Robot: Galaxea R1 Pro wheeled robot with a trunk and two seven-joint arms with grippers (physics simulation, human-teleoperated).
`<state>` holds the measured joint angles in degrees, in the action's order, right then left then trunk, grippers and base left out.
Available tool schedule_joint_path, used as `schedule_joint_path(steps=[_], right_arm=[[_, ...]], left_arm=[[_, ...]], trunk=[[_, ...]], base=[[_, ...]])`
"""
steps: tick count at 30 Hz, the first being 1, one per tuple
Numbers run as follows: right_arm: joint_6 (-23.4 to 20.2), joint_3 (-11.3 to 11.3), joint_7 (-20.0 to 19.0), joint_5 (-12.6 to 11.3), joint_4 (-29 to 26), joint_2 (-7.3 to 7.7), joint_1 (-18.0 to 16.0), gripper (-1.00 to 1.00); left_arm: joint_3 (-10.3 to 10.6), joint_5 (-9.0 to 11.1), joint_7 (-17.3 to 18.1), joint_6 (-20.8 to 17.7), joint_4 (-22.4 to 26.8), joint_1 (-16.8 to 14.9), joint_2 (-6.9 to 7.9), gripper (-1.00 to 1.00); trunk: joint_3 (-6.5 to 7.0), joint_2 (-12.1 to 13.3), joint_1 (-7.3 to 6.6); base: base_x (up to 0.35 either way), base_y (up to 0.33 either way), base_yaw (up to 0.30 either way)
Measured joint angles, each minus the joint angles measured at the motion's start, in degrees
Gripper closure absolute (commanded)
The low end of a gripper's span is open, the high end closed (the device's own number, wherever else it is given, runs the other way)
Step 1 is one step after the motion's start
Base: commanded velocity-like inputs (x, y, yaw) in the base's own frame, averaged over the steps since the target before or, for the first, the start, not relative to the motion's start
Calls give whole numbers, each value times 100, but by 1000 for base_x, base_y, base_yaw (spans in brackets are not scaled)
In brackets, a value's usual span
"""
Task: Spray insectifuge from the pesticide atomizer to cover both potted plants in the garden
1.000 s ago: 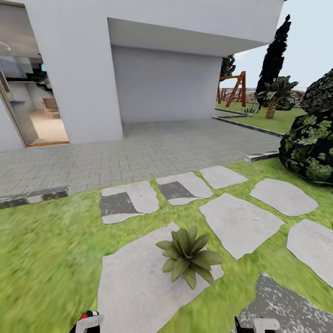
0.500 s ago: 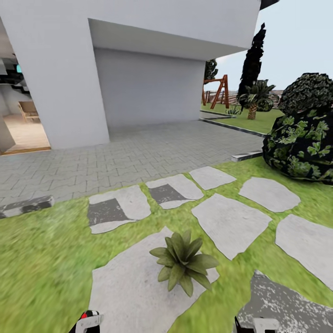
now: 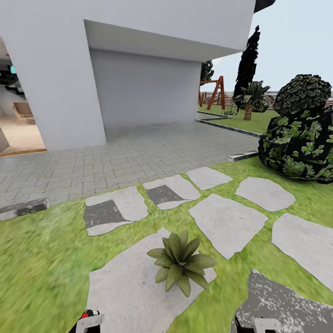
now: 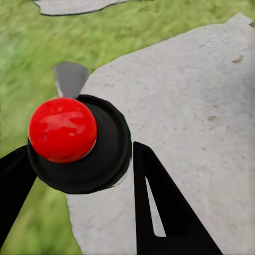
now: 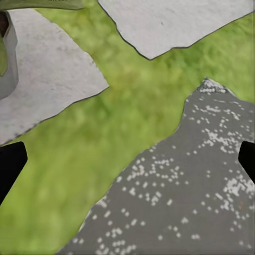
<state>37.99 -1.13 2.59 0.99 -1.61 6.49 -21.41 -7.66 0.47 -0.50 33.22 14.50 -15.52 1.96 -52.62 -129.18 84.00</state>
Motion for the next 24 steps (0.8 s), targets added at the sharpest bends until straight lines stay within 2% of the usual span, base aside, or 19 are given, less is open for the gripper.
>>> schedule_joint_path(steps=[10, 14, 16, 18, 20, 21, 23, 24], right_arm=[[-16, 23, -34, 29, 3, 65, 0, -100], [-15, 31, -39, 33, -7, 67, 0, -100], [-11, 36, -40, 34, -48, 55, 0, -100], [-10, 32, -35, 34, -134, 60, 0, -100], [-11, 31, -32, 34, -252, 72, 0, -100], [-12, 32, -32, 34, -282, 74, 0, -100], [-15, 36, -41, 41, -354, 78, 0, -100], [-12, 41, -52, 99, -385, 84, 0, -100]], left_arm=[[62, -62, 65, -14, -4, -4, -16, 100], [287, -352, 84, -58, 3, -32, 22, 100], [471, -618, 92, -92, -7, -47, 62, 100], [604, -1016, 101, -110, -14, -37, 119, 100], [667, -1431, 150, -117, -42, -34, 231, 100], [679, -1530, 185, -117, -51, -36, 271, 100], [701, -1817, 486, -116, -65, -56, 414, 100], [719, -1931, 904, -115, -53, -77, 481, 100]], trunk=[[4, 0, 0], [4, 0, 0], [4, 0, 0], [4, 0, 0], [4, 0, 0], [4, 0, 0], [4, 0, 0], [4, 0, 0]], base=[[0, 0, -3], [0, 0, 0], [0, 0, 0], [0, 0, 0], [0, 0, 0], [0, 0, 0], [0, 0, 0], [0, 0, 0]])
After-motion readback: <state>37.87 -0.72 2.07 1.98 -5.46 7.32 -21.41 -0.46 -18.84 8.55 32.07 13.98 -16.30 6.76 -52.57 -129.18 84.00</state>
